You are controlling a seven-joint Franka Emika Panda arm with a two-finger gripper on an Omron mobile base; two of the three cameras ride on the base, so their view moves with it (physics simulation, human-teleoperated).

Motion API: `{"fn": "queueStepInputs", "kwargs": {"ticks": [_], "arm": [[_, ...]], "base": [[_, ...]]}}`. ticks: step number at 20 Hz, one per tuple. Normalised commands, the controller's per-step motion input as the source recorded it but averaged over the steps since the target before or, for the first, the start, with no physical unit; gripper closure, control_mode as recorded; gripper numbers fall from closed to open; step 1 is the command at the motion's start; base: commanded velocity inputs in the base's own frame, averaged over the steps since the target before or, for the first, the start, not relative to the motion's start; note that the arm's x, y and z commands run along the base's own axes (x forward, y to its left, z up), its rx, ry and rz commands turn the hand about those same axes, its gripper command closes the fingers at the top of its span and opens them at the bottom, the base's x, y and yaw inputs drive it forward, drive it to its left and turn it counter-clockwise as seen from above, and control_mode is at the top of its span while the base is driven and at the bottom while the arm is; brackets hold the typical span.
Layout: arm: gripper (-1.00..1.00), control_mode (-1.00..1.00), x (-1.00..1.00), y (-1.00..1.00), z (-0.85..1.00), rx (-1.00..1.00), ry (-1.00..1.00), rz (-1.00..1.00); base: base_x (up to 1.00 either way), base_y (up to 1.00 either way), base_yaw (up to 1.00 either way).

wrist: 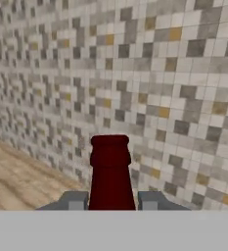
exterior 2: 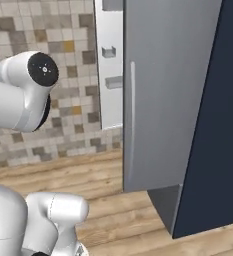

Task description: Place the liquor and beer on the top shelf of the fridge to keep them out of children's reach, and place the tangerine on lower shelves for easy access.

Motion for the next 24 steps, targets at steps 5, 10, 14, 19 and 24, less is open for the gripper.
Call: {"fn": "queueStepInputs", "kwargs": {"ticks": [5, 10, 14, 19, 24], "arm": [[1.00, 1.00, 0.00, 0.00, 0.00, 0.00, 0.00, 0.00], [1.00, 1.00, 0.00, 0.00, 0.00, 0.00, 0.00, 0.00], [1.00, 1.00, 0.00, 0.00, 0.00, 0.00, 0.00, 0.00], [1.00, 1.00, 0.00, 0.00, 0.00, 0.00, 0.00, 0.00], [1.00, 1.00, 0.00, 0.00, 0.00, 0.00, 0.00, 0.00]], "base": [[0.55, 1.00, -0.43], [0.61, 0.95, -0.42], [0.50, 0.62, -0.49], [0.32, 0.34, -0.61], [0.18, 0.28, -0.65]]}}
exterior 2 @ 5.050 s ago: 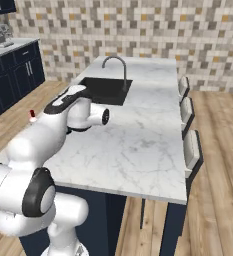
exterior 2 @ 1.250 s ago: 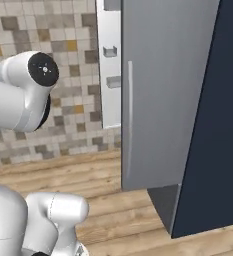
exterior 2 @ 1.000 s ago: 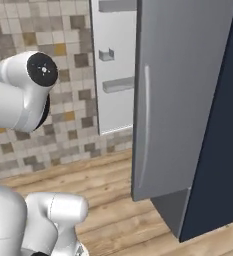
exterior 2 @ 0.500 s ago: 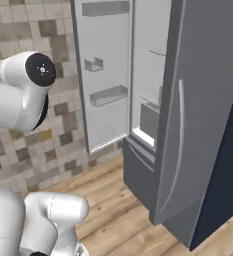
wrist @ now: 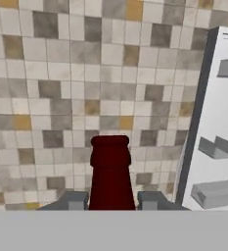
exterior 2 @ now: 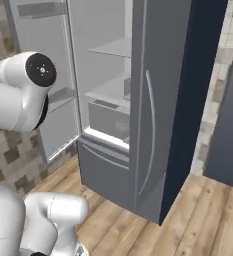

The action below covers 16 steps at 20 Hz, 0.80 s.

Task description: Place the liquor and beer on the top shelf of the fridge to keep them out of children's reach, and place the tangerine on lower shelves for easy access.

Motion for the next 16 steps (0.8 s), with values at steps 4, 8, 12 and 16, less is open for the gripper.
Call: {"fn": "queueStepInputs", "kwargs": {"ticks": [4, 8, 12, 16], "arm": [[1.00, 1.00, 0.00, 0.00, 0.00, 0.00, 0.00, 0.00], [1.00, 1.00, 0.00, 0.00, 0.00, 0.00, 0.00, 0.00], [1.00, 1.00, 0.00, 0.00, 0.00, 0.00, 0.00, 0.00], [1.00, 1.00, 0.00, 0.00, 0.00, 0.00, 0.00, 0.00]], "base": [[0.02, 0.26, -0.65], [0.00, 0.45, -0.66], [0.00, 0.61, -0.65], [0.00, 0.82, -0.58]]}}
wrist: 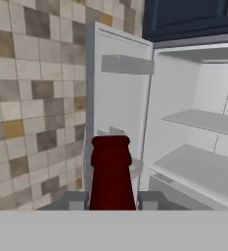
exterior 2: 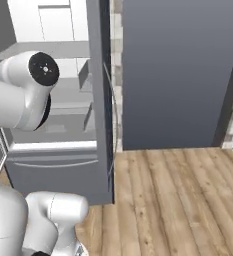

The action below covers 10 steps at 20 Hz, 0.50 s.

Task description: Place the liquor and beer on the top shelf of the fridge to keep them out of children's reach, and place the tangerine on lower shelves for easy access.

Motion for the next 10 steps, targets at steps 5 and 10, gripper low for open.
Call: {"fn": "queueStepInputs", "kwargs": {"ticks": [5, 10], "arm": [[1.00, 1.00, 0.00, 0.00, 0.00, 0.00, 0.00, 0.00], [1.00, 1.00, 0.00, 0.00, 0.00, 0.00, 0.00, 0.00]], "base": [[0.00, 0.90, -0.44], [0.14, 0.32, -0.22]]}}
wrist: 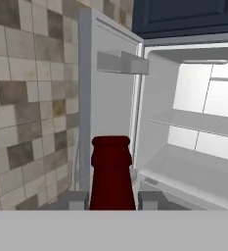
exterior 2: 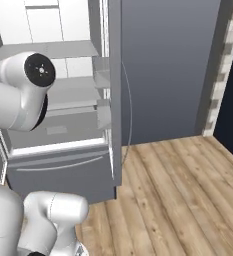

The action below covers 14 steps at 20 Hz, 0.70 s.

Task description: Place the liquor and beer on the top shelf of the fridge to keep them out of children's reach, and place the tangerine on lower shelves for easy access.

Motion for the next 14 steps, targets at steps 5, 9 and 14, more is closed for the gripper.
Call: {"fn": "queueStepInputs", "kwargs": {"ticks": [5, 9, 14], "arm": [[1.00, 1.00, 0.00, 0.00, 0.00, 0.00, 0.00, 0.00], [1.00, 1.00, 0.00, 0.00, 0.00, 0.00, 0.00, 0.00], [1.00, 1.00, 0.00, 0.00, 0.00, 0.00, 0.00, 0.00]], "base": [[0.36, -0.01, -0.02], [0.42, -0.01, 0.00], [0.42, 0.21, 0.00]]}}
